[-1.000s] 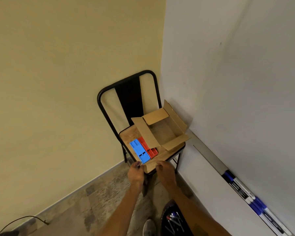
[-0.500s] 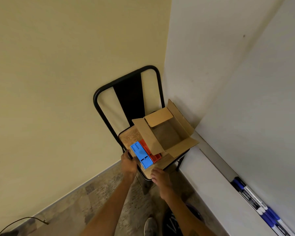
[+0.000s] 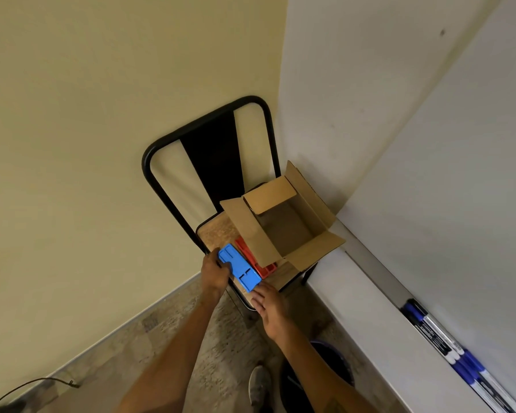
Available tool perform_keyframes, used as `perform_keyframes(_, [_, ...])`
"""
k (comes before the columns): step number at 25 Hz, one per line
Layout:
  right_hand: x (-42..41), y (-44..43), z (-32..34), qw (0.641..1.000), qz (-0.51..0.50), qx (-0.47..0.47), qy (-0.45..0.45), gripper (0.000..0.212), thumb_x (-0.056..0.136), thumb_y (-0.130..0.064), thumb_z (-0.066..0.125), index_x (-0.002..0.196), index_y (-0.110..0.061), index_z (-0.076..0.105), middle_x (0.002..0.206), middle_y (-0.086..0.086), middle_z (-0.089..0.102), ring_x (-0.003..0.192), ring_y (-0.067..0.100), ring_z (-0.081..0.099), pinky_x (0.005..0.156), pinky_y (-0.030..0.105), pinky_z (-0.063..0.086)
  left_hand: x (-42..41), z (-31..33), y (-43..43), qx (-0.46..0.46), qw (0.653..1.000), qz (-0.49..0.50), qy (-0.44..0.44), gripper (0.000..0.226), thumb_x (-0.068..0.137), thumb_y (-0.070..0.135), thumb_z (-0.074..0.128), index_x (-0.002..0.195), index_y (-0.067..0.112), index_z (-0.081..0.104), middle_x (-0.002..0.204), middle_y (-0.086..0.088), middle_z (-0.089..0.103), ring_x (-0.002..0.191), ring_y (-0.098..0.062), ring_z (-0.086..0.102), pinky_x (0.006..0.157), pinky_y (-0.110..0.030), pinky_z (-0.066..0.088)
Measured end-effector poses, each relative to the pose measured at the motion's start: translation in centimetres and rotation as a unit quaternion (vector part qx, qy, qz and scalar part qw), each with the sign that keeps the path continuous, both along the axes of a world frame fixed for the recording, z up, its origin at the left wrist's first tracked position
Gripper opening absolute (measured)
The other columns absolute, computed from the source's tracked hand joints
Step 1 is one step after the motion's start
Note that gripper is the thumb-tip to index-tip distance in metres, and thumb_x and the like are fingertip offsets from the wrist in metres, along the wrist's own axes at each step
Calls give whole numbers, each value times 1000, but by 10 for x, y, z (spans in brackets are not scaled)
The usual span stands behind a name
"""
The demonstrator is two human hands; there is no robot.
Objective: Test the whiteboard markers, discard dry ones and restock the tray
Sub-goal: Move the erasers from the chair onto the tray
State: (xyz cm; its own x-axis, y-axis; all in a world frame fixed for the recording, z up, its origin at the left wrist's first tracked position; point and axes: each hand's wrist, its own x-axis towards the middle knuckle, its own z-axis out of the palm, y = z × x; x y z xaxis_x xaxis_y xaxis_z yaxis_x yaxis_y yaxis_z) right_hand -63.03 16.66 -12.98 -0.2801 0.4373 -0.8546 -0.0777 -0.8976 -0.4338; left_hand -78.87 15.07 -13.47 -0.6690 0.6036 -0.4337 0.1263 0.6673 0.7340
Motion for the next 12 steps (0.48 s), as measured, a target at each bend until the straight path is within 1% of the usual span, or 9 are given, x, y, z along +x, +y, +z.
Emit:
perform_keyframes(3, [3,-8,1,1000,-1,2,-23,28,101,-14,51,128,-7,55,114,10,64,104,19,63,90,27,52,11,8,-14,22,999,46,11,41,96,11,54,136,5,52,138,-15,51,120,-33,55,89,-35,46])
perform_keyframes(5, [10,-17,4,999,2,11,-32,19,99,-10,52,117,-9,60,109,11,65,99,17,65,84,24,53,21,12,-25,38,997,62,38,34,99,19,52,131,7,56,132,-14,54,113,-32,58,89,-38,49])
perform_keyframes(7, [21,-28,2,998,-5,25,-49,12,97,-8,53,103,-12,62,105,12,66,97,18,65,83,25,53,35,12,-37,50,995,65,57,31,102,25,50,127,7,59,127,-14,56,110,-31,60,89,-41,50])
perform_keyframes(8, [29,-34,-2,997,-10,36,-66,12,96,-7,53,98,-14,63,101,12,67,97,19,66,81,26,53,44,12,-43,54,994,66,64,30,103,25,50,124,8,61,124,-13,59,108,-30,61,89,-40,49])
perform_keyframes(10, [54,-45,-10,992,-20,56,-107,11,95,-8,53,96,-13,63,96,12,68,92,22,66,73,27,54,68,14,-54,53,993,55,86,25,102,23,50,117,10,65,116,-12,64,103,-30,63,84,-38,49])
perform_keyframes(12, [83,-55,-16,986,-19,76,-147,9,92,-12,55,94,-10,63,88,10,67,80,20,66,67,28,52,96,12,-65,53,994,38,88,22,101,19,50,112,11,68,107,-11,68,97,-31,65,77,-34,48])
